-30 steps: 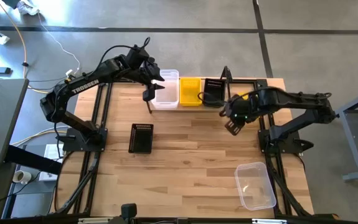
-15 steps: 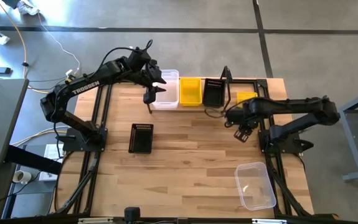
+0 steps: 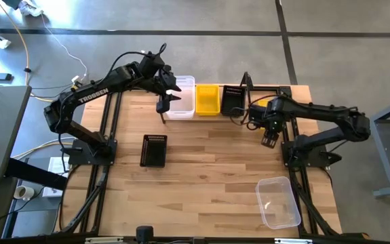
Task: Stack baskets on shelf by color
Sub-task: Stack the yellow bin on the yellow bin on the shelf
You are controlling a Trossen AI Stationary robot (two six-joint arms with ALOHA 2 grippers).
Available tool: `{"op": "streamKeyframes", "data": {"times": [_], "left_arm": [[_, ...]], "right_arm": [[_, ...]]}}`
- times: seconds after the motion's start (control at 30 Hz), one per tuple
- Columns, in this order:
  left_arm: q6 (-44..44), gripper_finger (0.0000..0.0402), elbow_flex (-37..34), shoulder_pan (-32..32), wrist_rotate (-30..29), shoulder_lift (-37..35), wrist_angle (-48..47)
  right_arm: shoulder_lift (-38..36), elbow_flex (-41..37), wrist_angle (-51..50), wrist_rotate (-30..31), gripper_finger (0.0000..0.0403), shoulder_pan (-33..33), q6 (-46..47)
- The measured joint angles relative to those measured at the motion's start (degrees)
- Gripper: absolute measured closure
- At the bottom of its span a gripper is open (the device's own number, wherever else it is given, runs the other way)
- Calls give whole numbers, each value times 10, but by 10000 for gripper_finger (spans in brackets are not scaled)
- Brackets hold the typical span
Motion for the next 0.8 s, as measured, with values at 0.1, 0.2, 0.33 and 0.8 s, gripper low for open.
{"op": "streamKeyframes", "data": {"times": [0.1, 0.2, 0.33, 0.8], "left_arm": [[-1, 245, 0, 0, 0, 0, 0], [-7, 245, 0, 0, 0, 0, 0], [-14, 245, 0, 0, 0, 0, 0], [-14, 245, 0, 0, -3, 0, 0]], "right_arm": [[0, -17, 20, 23, 269, -11, -52], [0, -29, 41, 50, 269, -18, -84], [0, -40, 80, 67, 269, -24, -115], [0, -107, 163, 96, 269, -25, -134]]}}
